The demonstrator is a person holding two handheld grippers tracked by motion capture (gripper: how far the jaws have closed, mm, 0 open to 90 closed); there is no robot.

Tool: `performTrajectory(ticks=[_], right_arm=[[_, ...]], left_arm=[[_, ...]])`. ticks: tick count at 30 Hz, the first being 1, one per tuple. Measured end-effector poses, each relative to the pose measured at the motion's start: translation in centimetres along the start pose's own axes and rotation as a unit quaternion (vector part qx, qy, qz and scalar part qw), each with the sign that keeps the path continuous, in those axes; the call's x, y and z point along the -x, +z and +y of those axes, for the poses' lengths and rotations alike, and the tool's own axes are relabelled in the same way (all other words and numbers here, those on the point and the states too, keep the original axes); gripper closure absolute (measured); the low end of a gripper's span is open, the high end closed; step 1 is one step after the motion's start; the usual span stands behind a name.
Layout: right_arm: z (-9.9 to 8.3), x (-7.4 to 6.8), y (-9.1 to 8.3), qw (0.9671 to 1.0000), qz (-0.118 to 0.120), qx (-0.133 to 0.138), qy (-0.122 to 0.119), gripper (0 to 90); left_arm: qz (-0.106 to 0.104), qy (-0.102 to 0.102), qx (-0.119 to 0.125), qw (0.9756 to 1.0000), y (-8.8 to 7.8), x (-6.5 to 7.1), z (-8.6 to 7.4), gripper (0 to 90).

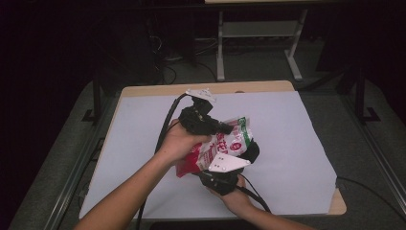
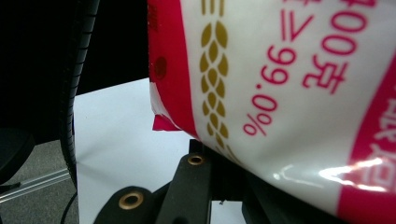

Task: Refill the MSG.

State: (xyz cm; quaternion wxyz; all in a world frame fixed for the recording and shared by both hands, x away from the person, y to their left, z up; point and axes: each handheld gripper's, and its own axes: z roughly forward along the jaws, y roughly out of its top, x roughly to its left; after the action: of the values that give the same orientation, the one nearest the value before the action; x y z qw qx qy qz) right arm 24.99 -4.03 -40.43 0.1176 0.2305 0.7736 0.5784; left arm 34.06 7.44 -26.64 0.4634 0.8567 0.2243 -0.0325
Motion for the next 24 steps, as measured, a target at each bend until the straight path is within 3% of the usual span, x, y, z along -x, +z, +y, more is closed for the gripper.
performTrajectory(ticks=[24], right_arm=[[-0.04,-0.09,0.17,0.9999,0.008,0.003,0.005,90.0]], left_arm=[[0.002,-0.007,-0.007,0.9999,0.35,-0.03,-0.01,90.0]])
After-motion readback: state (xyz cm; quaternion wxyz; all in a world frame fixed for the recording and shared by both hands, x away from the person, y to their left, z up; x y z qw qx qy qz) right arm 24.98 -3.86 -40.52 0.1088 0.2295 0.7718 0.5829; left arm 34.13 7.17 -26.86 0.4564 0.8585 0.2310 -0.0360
